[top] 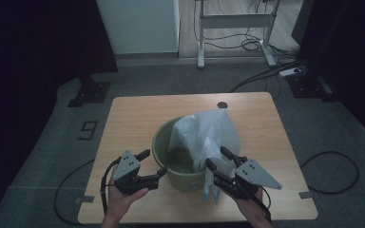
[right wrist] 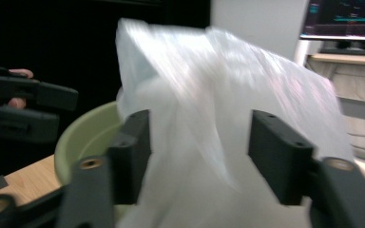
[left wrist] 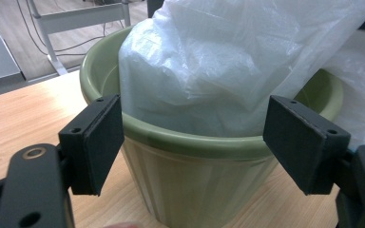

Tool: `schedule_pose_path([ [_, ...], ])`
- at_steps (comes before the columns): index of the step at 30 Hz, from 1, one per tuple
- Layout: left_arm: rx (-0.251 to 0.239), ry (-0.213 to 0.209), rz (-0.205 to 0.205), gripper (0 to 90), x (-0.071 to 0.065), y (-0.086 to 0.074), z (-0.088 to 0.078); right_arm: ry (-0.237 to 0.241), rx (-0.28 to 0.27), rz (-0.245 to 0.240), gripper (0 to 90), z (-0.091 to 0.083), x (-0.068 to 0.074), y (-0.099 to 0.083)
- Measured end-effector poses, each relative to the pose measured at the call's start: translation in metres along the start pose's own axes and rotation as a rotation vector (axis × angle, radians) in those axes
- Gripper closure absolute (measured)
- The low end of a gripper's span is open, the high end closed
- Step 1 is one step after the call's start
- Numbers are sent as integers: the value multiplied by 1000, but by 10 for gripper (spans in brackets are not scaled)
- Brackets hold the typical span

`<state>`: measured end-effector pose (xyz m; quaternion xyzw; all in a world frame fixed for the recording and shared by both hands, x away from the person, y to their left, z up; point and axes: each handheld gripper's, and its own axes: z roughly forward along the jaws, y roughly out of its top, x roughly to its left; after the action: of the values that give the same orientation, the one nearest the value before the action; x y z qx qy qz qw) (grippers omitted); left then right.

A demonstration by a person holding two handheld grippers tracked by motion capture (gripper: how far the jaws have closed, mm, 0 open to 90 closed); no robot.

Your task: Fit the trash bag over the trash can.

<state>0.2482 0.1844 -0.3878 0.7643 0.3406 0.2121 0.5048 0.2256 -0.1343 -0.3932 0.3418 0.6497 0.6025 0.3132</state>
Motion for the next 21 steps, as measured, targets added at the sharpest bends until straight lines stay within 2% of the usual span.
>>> schedule_pose_path([
  [4,-4,-4,-7,212,1,-1,1,-21,23,50,335,-17,-1,-13],
  [6,-3,-4,-5,212,0,-1,2,-23,38,85,336,-21,-2,-19],
  [8,-4,-3,-8,213,0,-1,2,-29,56,96,361,-23,-2,-23],
  [9,-4,-4,-10,213,1,-1,3,-36,81,103,415,-21,-2,-26],
  [10,-5,-5,-11,213,1,-1,3,-36,81,103,415,-21,-2,-26],
  [12,-6,-4,-10,213,0,-1,2,-38,96,110,540,-18,-4,-29],
  [13,-7,-4,-9,213,0,-1,2,-42,107,111,671,-17,-7,-31],
  [14,-8,-3,-8,213,0,0,1,-42,107,111,671,-17,-7,-31],
  [16,-11,-4,-8,214,1,0,0,-66,109,99,788,-17,-12,-31],
  [18,-13,-2,-7,215,0,1,0,-102,109,65,844,-20,-17,-29],
  [21,-14,-5,-4,216,0,2,-1,-165,102,21,869,-25,-28,-21],
])
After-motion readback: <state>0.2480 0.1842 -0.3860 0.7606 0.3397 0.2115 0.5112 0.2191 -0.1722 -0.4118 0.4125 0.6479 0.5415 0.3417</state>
